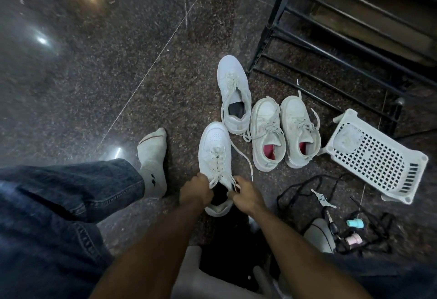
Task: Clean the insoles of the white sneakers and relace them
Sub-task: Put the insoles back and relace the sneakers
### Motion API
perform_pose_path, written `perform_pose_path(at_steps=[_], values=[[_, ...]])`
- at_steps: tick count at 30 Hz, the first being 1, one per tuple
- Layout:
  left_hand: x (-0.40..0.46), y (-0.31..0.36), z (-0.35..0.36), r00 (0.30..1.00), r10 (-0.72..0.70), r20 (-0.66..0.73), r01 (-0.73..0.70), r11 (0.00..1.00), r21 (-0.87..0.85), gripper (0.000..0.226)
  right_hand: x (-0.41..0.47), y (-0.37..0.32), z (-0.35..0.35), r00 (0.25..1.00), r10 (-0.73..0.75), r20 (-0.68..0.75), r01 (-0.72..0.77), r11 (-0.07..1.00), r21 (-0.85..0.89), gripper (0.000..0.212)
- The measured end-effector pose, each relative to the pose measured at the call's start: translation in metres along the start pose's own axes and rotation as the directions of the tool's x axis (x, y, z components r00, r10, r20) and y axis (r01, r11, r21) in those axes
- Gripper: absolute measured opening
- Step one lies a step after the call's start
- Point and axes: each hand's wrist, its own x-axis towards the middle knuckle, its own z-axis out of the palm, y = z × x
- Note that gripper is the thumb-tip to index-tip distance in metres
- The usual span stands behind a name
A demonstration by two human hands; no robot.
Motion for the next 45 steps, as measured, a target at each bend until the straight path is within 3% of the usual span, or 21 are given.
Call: perform_pose_path(at_steps=[2,5,10,13,17,21,27,29,31,34,36,39,42,44,45], values=[[0.003,-0.003,-0.001,0.997,-0.015,-0.07,0.011,0.999,-0.045,0.026,0.01,-0.002,-0.009,0.999,-0.036,0.022,0.035,0.998,0.057,0.036],[0.01,-0.015,-0.01,0.985,-0.023,-0.17,0.012,0.998,-0.065,0.027,0.031,-0.016,-0.032,0.992,-0.1,-0.072,0.106,0.991,0.084,0.035],[0.034,-0.026,-0.034,0.953,-0.147,-0.266,0.082,0.967,-0.241,0.028,0.053,-0.06,-0.081,0.895,-0.339,-0.29,0.276,0.932,-0.235,0.032],[0.055,-0.021,-0.06,0.94,-0.155,-0.304,0.047,0.941,-0.334,0.029,0.067,-0.079,-0.097,0.856,-0.452,-0.249,0.309,0.835,-0.455,0.044],[0.085,-0.011,-0.1,0.92,-0.234,-0.314,0.09,0.906,-0.413,0.032,0.085,-0.09,-0.106,0.935,-0.353,-0.038,0.266,0.766,-0.585,0.062],[0.108,-0.006,-0.117,0.925,-0.257,-0.28,0.099,0.874,-0.477,0.037,0.092,-0.087,-0.102,0.953,-0.304,0.006,0.238,0.734,-0.637,0.071],[0.093,-0.008,-0.105,0.925,-0.304,-0.229,0.114,0.795,-0.595,0.041,0.059,-0.07,-0.075,0.924,-0.38,-0.039,0.273,0.729,-0.628,0.049],[0.08,-0.006,-0.09,0.908,-0.291,-0.301,0.045,0.782,-0.621,0.04,0.04,-0.055,-0.055,0.92,-0.389,-0.05,0.275,0.731,-0.625,0.036],[0.062,-0.001,-0.072,0.844,-0.312,-0.435,-0.026,0.788,-0.616,0.038,0.017,-0.036,-0.032,0.931,-0.361,-0.044,0.259,0.742,-0.618,0.027],[0.029,0.01,-0.047,0.767,-0.374,-0.521,-0.024,0.795,-0.606,0.033,-0.013,-0.01,-0.001,0.951,-0.306,-0.043,0.219,0.766,-0.605,0.026],[0.014,0.013,-0.027,0.812,-0.311,-0.493,-0.047,0.809,-0.586,0.023,-0.026,-0.001,0.013,0.959,-0.281,-0.016,0.213,0.76,-0.614,0.026],[0.007,0.011,0.006,0.951,0.038,-0.306,-0.189,0.855,-0.483,0.006,-0.039,0.005,0.022,0.974,-0.217,0.068,0.213,0.763,-0.61,0.025],[-0.007,0.016,0.012,0.974,0.214,-0.067,-0.223,0.888,-0.401,0.027,-0.041,0.01,0.015,0.973,-0.138,0.187,0.218,0.822,-0.527,0.027],[-0.014,0.021,0.01,0.969,0.246,-0.019,-0.238,0.911,-0.336,0.034,-0.041,0.011,0.004,0.966,-0.112,0.233,0.198,0.901,-0.385,0.023],[-0.015,0.022,0.009,0.968,0.25,-0.014,-0.243,0.924,-0.296,0.038,-0.041,0.011,-0.003,0.976,-0.112,0.189,0.168,0.933,-0.318,0.021]])
